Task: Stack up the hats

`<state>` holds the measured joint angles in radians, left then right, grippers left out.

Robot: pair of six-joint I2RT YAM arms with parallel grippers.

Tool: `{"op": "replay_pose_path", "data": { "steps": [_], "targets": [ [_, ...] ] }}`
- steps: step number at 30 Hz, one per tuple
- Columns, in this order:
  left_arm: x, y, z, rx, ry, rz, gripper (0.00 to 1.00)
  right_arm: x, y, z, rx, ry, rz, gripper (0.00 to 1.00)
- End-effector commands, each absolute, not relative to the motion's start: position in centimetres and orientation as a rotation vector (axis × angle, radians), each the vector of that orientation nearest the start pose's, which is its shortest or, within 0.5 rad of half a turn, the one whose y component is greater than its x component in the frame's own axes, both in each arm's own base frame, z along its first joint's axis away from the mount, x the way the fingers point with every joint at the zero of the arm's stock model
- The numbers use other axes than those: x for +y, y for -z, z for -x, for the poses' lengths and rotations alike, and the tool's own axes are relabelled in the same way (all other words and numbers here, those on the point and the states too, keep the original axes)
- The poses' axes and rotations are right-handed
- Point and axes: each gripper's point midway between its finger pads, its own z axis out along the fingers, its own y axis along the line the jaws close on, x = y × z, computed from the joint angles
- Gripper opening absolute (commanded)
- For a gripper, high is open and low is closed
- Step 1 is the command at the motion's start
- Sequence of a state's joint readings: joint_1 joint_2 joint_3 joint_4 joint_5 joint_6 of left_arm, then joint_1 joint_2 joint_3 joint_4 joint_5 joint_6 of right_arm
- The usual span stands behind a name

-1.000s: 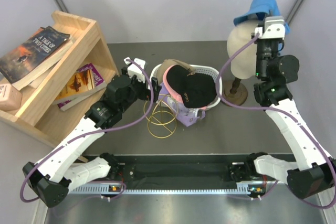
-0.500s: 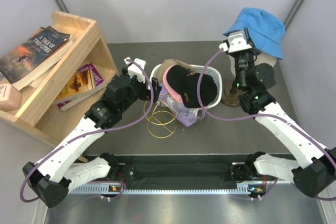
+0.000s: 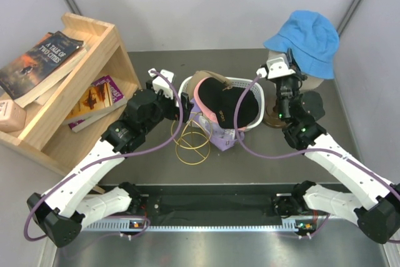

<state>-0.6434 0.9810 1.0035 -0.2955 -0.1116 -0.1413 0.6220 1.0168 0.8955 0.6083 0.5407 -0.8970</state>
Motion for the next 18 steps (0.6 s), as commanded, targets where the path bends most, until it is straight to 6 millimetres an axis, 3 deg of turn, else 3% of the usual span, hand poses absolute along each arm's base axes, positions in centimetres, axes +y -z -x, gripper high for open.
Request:
{"op": "replay_pose_path", "data": {
  "steps": [1, 18],
  "targets": [
    [-20.4, -29.5, -28.7, 1.804, 0.487, -0.383, 0.99, 9.1, -39.7, -34.4, 1.244, 0.616, 0.396, 0.0],
    [-20.9, -29.4, -28.5, 1.807, 0.506, -0.394, 0.99, 9.4, -31.2, -36.3, 1.416, 0.739, 0.468, 0.0]
  ]
}}
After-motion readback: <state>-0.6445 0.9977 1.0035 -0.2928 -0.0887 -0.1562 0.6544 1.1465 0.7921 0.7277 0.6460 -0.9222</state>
